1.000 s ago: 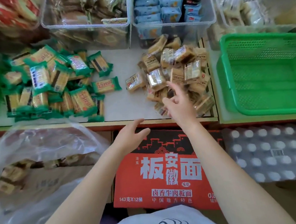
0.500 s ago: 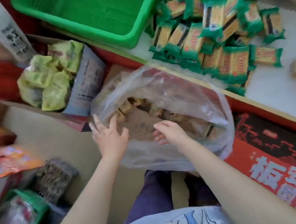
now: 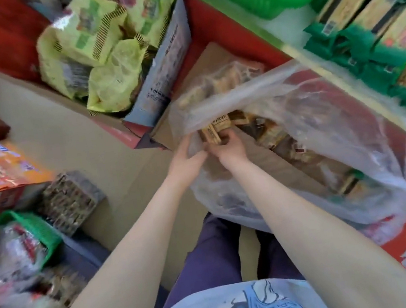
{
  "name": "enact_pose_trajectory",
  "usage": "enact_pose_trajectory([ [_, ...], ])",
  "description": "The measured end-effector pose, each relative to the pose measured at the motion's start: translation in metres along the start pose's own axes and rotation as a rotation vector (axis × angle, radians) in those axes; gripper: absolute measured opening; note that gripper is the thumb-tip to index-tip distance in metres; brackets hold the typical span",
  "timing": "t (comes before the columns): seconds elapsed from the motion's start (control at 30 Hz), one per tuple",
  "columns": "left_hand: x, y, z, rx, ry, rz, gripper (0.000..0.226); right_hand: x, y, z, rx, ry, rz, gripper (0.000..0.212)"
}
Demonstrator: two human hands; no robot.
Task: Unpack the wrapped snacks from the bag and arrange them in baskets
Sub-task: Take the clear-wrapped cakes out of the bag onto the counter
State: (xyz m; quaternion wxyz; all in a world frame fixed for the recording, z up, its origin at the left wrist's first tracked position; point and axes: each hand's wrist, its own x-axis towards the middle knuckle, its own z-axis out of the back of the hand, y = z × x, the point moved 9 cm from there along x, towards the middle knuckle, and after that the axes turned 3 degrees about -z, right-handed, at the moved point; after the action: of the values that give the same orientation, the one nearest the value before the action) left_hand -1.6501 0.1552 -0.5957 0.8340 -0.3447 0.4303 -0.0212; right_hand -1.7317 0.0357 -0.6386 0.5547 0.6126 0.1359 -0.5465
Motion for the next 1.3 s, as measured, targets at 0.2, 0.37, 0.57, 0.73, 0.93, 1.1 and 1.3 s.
enact_pose_trajectory([
  [0.2, -0.010, -0.013, 0.011, 0.050, -0.020, -0.067, 0.062, -0.030, 0.002, 0.039, 0.005, 0.001, 0.018, 0.007],
  [0.37, -0.053, -0.069, 0.023, 0.302, -0.351, -0.408, 0.028, -0.083, 0.010, 0.102, 0.157, 0.054, 0.045, 0.011],
  [0.57, -0.091, -0.144, -0.067, -0.292, 0.234, -0.224, 0.026, -0.145, 0.026, 0.181, 0.315, 0.048, 0.147, 0.018],
  [0.73, -0.120, -0.201, -0.133, -0.226, 0.329, -0.303, 0.025, -0.194, 0.013, 0.277, 0.152, -0.356, 0.323, 0.029],
  [0.93, -0.179, -0.247, -0.263, -0.018, 0.459, -0.438, 0.035, -0.247, -0.034, 0.360, -0.109, -0.545, 0.467, 0.057],
  [1.1, -0.209, -0.241, -0.377, 0.075, 0.511, -0.460, 0.017, -0.255, -0.126, 0.461, -0.194, -0.644, 0.208, 0.050],
  [1.3, -0.195, -0.209, -0.436, 0.772, 0.311, -0.737, 0.053, -0.231, -0.132, 0.545, -0.478, -0.756, 0.323, 0.042],
])
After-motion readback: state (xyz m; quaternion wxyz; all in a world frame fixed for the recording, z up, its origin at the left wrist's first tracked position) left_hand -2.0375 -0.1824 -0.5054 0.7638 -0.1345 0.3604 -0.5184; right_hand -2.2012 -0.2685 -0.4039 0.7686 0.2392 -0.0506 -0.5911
